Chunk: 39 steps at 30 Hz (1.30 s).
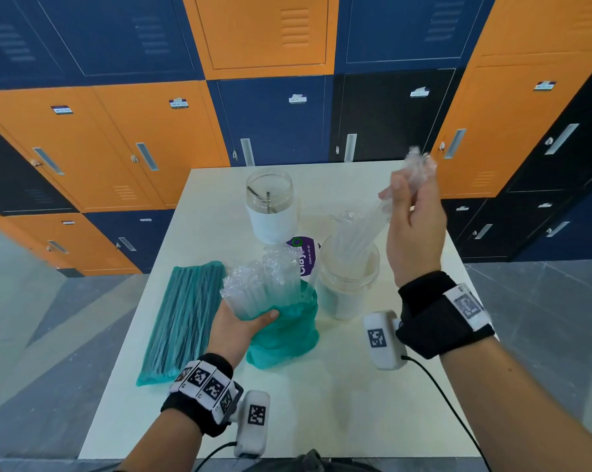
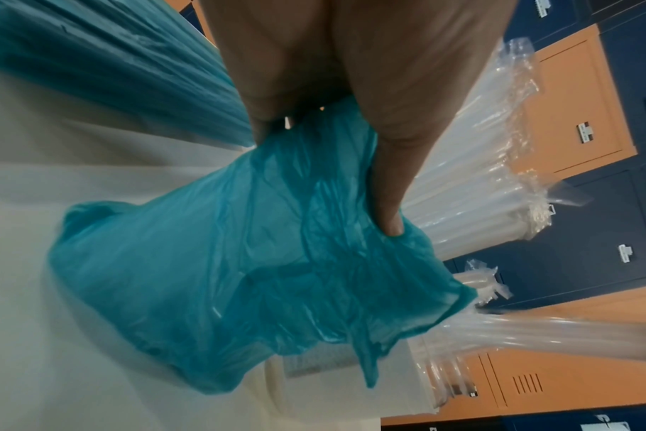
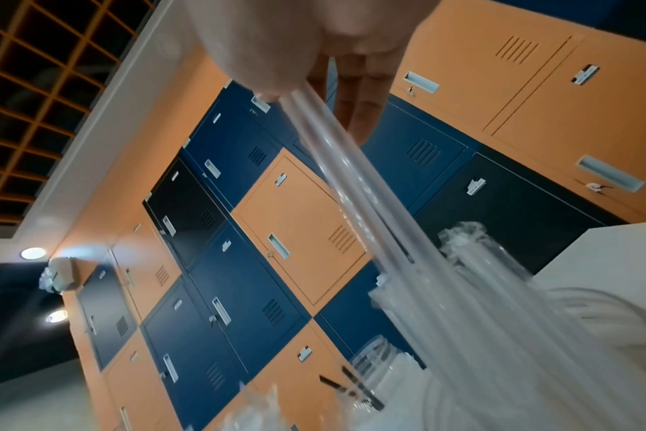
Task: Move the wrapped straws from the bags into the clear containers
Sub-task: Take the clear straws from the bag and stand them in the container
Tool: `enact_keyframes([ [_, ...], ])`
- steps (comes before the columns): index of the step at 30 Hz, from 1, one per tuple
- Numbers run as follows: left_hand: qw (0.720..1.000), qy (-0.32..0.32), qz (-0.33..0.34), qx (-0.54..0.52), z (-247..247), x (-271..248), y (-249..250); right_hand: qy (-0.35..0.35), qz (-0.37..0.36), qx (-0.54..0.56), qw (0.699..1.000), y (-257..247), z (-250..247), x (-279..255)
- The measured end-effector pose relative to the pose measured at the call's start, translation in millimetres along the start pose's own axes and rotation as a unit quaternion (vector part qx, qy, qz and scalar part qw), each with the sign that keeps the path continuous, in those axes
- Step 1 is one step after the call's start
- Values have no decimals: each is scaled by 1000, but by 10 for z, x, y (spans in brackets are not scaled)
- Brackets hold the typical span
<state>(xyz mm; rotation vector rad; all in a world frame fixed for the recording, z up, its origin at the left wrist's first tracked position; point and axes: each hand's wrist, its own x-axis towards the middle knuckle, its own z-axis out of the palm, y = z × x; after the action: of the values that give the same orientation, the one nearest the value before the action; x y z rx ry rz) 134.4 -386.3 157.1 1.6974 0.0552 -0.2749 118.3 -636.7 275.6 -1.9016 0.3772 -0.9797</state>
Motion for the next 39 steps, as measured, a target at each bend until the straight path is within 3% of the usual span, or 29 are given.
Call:
enact_keyframes([
  [4,1000,9,-11,11,-16,20,-37,-134,63,-70,986,452,193,-126],
  [9,1000,15,-21,10,-18,37,-68,-251,102,-188,944,725,321,-357],
  [12,1000,12,-23,13,-18,42,-80,-249,117,-178,945,681,345,-380],
  [17,999,10,-25,16,-34,51,-96,-182,115,-122,969,611,369,-351],
  [23,999,9,-26,17,-47,50,-111,-207,140,-91,964,676,351,-477],
  [27,1000,7,-22,18,-40,38,-89,-112,34,-60,991,537,329,-657],
  [29,1000,7,-17,18,-41,31,-83,-145,17,-29,989,475,368,-793],
  [34,1000,0,-7,11,-24,27,-84,-313,144,-1,939,397,514,-985],
  [39,1000,-14,1,14,-3,12,-41,-332,176,11,927,385,602,-1037],
])
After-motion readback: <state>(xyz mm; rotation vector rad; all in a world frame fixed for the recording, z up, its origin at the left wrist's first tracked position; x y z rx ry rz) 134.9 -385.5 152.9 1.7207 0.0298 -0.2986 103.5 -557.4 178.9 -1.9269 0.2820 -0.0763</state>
